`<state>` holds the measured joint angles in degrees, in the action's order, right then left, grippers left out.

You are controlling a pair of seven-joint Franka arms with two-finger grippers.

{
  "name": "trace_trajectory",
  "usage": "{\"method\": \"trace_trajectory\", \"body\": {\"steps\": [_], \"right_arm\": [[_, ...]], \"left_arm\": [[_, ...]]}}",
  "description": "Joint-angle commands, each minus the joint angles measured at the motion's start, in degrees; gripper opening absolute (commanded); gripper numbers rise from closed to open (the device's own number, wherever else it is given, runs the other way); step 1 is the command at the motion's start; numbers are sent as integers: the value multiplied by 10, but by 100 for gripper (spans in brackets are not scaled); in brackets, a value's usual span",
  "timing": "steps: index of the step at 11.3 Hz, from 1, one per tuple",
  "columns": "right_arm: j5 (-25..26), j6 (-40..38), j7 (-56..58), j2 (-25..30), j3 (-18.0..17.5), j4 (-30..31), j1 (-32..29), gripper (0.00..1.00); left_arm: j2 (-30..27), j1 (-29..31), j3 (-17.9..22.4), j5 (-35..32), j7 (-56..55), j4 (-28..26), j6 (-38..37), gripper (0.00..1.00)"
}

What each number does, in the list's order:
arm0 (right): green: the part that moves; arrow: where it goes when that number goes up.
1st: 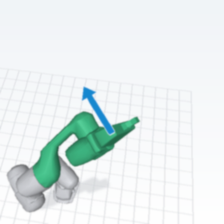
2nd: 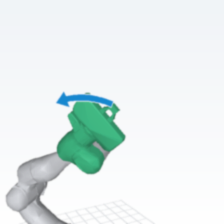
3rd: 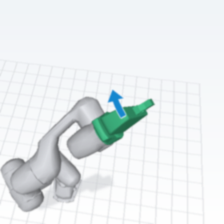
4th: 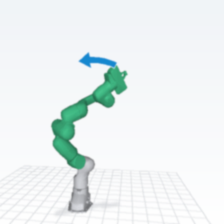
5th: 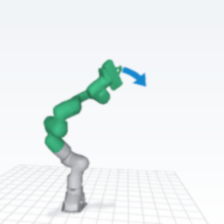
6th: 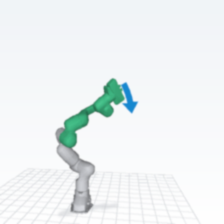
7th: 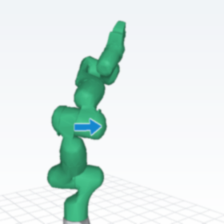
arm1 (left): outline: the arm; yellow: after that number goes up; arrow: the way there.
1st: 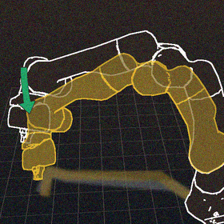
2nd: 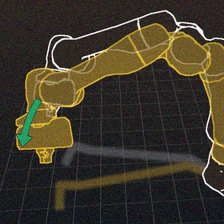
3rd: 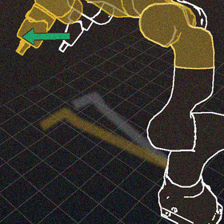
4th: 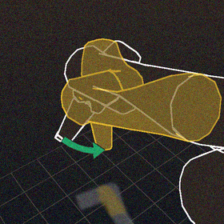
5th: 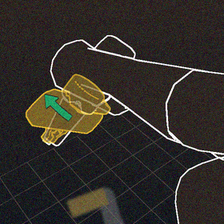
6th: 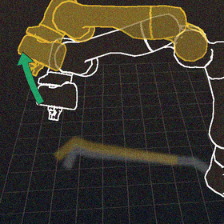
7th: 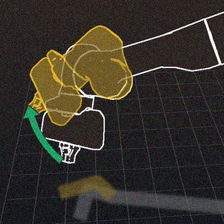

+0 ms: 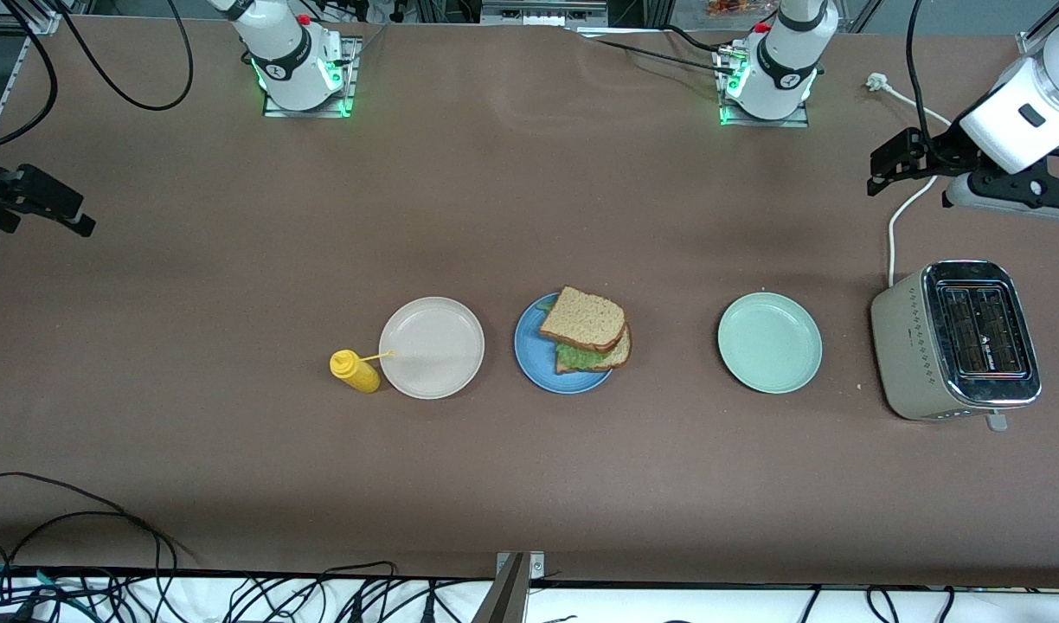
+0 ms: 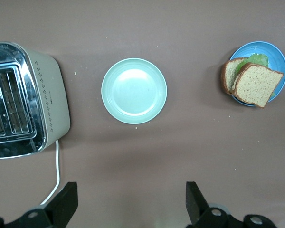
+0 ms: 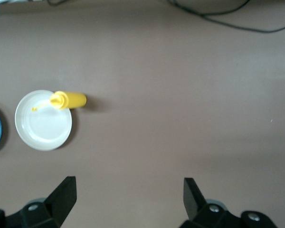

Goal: Make sandwich in blue plate with both arms

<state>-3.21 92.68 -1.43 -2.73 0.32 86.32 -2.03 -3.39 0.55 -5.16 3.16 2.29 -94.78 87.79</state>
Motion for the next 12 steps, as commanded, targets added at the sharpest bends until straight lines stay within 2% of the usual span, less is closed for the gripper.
{"method": "trace_trajectory", "body": {"steps": [1, 3, 4, 7, 12], "right_arm": [[-6, -26, -2, 3, -10, -9, 1, 100], [-1, -26, 6, 3, -10, -10, 1, 100], [6, -36, 15, 5, -21, -10, 1, 100], [7, -79, 41, 9, -23, -10, 1, 100], [10, -72, 42, 8, -25, -11, 1, 100]], "left_arm": [[-16, 4, -6, 8, 1, -21, 14, 100], [-14, 4, -7, 4, -1, -18, 12, 100], [-11, 4, -7, 4, 0, -13, 9, 100], [-6, 4, -2, -1, -2, -11, 9, 100], [-6, 2, -7, -12, -3, -11, 8, 100]]}}
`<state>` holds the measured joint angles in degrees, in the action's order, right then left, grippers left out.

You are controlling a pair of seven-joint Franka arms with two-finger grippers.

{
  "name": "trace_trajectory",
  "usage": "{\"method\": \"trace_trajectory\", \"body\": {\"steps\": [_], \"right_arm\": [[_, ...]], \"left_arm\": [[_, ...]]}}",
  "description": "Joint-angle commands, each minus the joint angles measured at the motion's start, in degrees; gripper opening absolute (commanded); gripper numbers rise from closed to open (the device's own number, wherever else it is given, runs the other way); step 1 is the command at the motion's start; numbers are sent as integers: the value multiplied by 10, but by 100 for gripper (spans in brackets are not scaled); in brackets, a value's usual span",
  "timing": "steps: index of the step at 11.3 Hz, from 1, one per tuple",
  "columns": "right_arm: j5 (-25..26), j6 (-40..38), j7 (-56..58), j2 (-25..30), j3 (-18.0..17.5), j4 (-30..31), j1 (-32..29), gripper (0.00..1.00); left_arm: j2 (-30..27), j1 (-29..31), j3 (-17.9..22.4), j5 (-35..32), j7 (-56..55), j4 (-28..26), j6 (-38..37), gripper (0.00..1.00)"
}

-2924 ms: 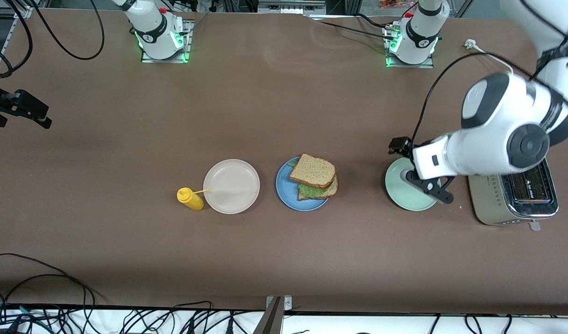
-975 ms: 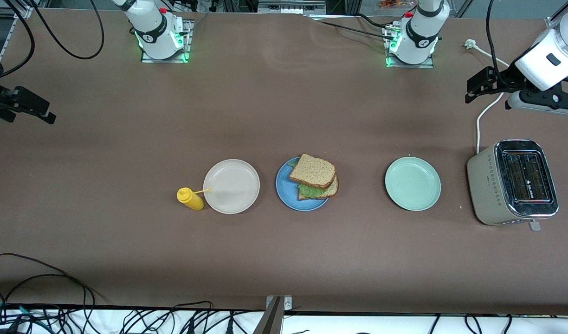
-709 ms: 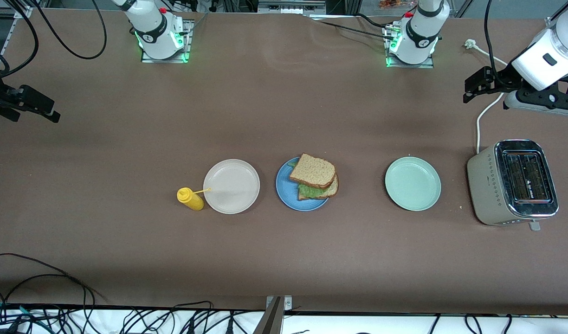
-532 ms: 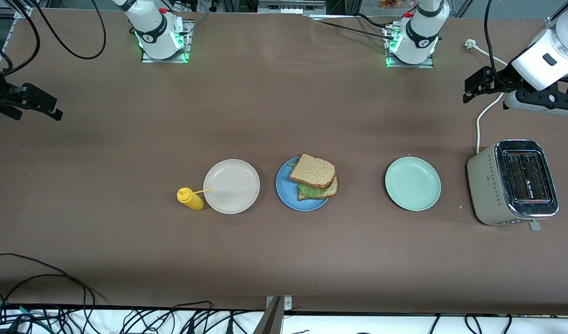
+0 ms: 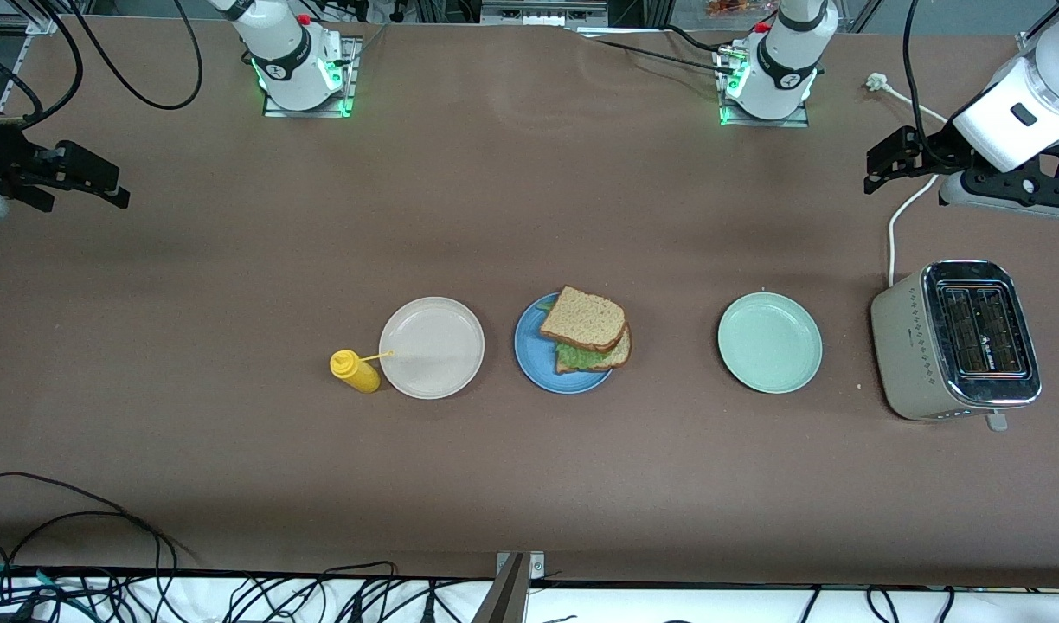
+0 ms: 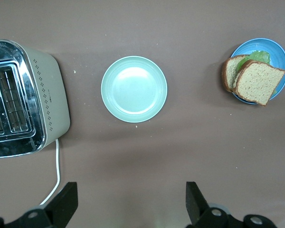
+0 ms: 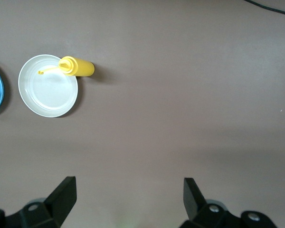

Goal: Make sandwich in blue plate with both arms

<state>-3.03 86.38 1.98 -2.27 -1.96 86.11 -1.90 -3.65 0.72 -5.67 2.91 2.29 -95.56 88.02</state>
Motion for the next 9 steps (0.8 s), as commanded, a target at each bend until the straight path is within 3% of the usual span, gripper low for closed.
{"method": "trace_trajectory", "body": {"steps": [1, 9], "right_arm": [[8, -8, 8, 3, -2, -9, 0, 100], [8, 3, 5, 3, 1, -9, 0, 100]], "left_arm": [[-3, 0, -1, -10, -3, -3, 6, 100], [3, 1, 0, -4, -1, 12, 4, 100]]}}
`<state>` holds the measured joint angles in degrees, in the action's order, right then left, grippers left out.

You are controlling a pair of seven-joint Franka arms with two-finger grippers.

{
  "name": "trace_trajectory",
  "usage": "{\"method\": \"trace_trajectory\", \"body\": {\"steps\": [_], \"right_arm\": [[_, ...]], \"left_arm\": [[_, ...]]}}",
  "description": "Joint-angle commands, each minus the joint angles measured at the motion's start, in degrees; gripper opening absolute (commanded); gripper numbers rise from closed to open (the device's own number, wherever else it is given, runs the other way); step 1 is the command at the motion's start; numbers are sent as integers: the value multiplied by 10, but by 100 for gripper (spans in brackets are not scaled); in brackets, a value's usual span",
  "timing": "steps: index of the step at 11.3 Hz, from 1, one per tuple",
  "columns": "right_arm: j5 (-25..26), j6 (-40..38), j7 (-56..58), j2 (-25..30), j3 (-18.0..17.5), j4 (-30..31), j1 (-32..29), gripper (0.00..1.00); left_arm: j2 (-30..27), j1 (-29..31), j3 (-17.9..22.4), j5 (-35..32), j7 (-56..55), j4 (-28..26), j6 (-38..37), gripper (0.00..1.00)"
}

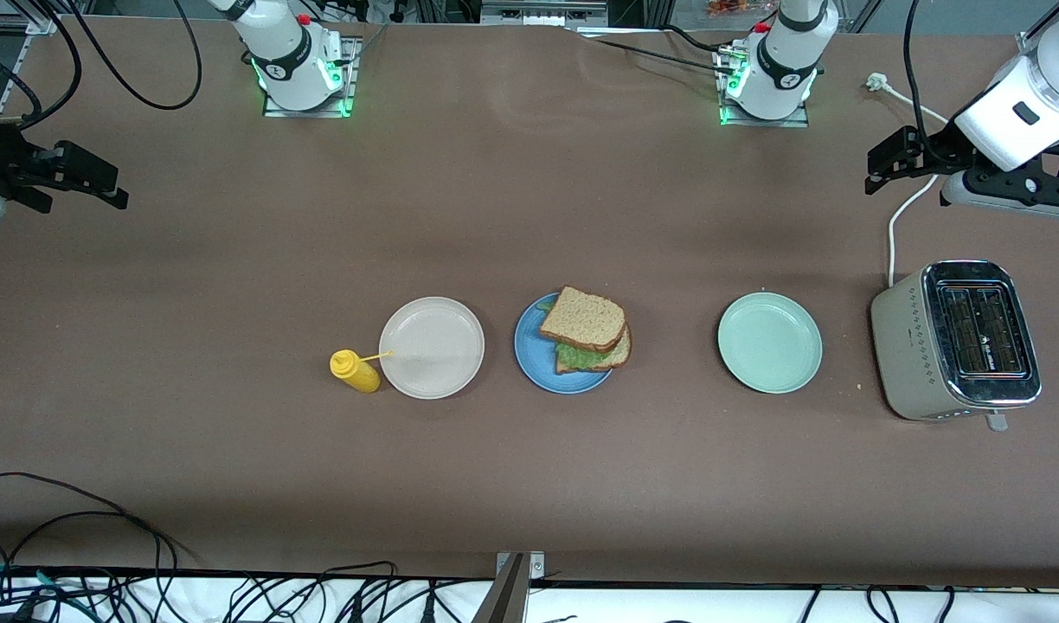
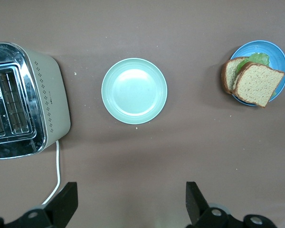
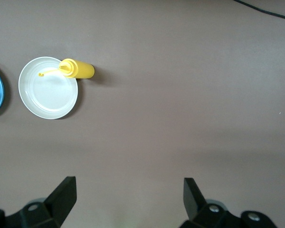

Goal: Make sandwich in blue plate with both arms

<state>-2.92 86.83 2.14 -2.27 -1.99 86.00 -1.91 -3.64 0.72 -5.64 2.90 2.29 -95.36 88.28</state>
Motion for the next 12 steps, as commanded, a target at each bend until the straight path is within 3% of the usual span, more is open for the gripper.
{"method": "trace_trajectory", "body": {"steps": [1, 12], "right_arm": [[7, -2, 1, 3, 2, -7, 0, 100], [13, 4, -5, 2, 3, -7, 0, 100]], "left_arm": [[3, 1, -1, -4, -1, 9, 0, 100], [3, -1, -1, -4, -3, 11, -6, 100]]}}
